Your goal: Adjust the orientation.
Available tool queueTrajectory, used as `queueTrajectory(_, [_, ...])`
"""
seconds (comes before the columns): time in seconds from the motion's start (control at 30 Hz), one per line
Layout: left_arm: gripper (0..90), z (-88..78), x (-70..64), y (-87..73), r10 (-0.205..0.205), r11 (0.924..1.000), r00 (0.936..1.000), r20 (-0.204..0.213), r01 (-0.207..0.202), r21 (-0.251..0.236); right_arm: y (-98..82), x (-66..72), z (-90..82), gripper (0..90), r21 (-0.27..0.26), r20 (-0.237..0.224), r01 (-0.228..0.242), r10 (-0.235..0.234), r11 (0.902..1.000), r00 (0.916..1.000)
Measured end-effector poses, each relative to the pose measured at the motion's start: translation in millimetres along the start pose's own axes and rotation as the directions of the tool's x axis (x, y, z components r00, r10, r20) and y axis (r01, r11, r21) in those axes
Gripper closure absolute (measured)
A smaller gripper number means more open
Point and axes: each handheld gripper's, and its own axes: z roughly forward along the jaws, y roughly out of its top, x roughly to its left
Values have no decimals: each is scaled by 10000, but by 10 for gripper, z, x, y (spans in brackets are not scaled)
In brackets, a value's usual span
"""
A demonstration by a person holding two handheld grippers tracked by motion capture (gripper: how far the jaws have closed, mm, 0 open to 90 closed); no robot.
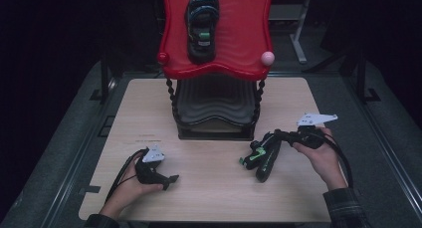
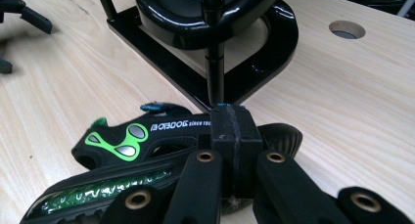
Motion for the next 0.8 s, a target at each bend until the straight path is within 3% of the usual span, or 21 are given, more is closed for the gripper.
queueTrajectory(0.8, [0, 0, 0, 0, 12, 10000, 10000, 7, -12, -5, -375, -108, -354, 900, 207, 469, -562, 552, 9982, 9974])
